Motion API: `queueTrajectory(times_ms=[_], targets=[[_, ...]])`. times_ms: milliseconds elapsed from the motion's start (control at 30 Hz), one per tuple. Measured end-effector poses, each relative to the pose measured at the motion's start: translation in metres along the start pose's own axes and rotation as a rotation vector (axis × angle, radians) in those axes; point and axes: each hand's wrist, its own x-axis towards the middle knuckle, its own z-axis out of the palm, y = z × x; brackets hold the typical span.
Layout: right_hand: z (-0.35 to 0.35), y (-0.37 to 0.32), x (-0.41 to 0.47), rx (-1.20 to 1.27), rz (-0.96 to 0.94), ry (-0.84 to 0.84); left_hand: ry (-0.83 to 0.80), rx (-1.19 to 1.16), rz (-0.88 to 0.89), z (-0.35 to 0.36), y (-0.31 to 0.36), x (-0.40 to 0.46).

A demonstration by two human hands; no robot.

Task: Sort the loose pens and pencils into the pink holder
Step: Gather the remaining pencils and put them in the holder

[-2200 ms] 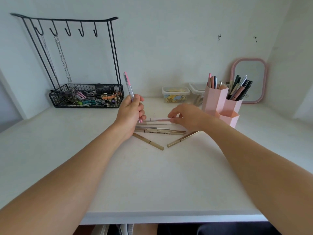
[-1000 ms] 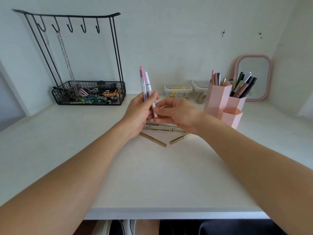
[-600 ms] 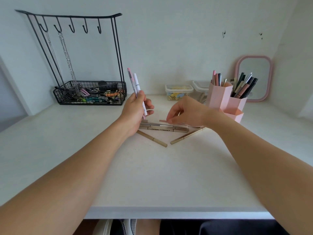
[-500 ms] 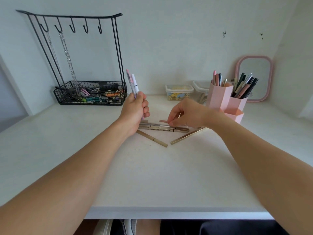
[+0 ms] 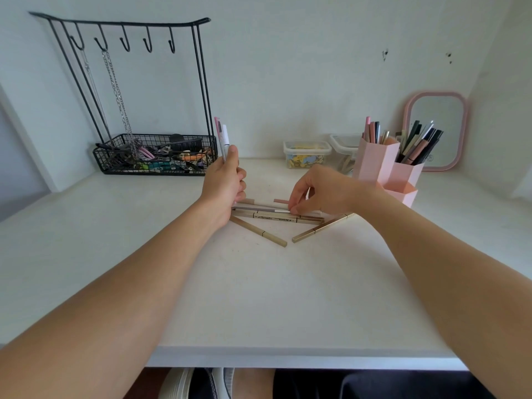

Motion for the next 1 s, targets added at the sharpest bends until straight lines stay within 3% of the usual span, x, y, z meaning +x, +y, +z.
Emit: queueTrajectory(times_ms=[300, 467, 600, 700, 867, 1000], targets=[[-0.006, 0.004, 0.000, -0.064, 0.048, 0.048, 0.041, -0.092, 0.016, -0.002, 0.004, -0.002], [-0.015, 0.002, -0.003, 0.352, 0.181, 0.155, 0.035, -0.100, 0.036, -0.001, 0.006, -0.005], [-0.007, -0.009, -0.003, 0.750, 0.211, 0.106, -0.060, -0.066, 0.053, 0.004, 0.002, -0.009], [0.005, -0.021, -0.002, 0.881, 0.213, 0.042, -0.137, -0.081, 0.068, 0.007, 0.002, -0.013], [0.019, -0.029, 0.000, 0.810, 0.168, -0.036, -0.141, -0.020, 0.074, 0.010, 0.000, -0.015], [0.024, -0.035, -0.003, 0.640, 0.136, 0.021, -0.146, 0.077, 0.081, 0.013, -0.001, -0.015]])
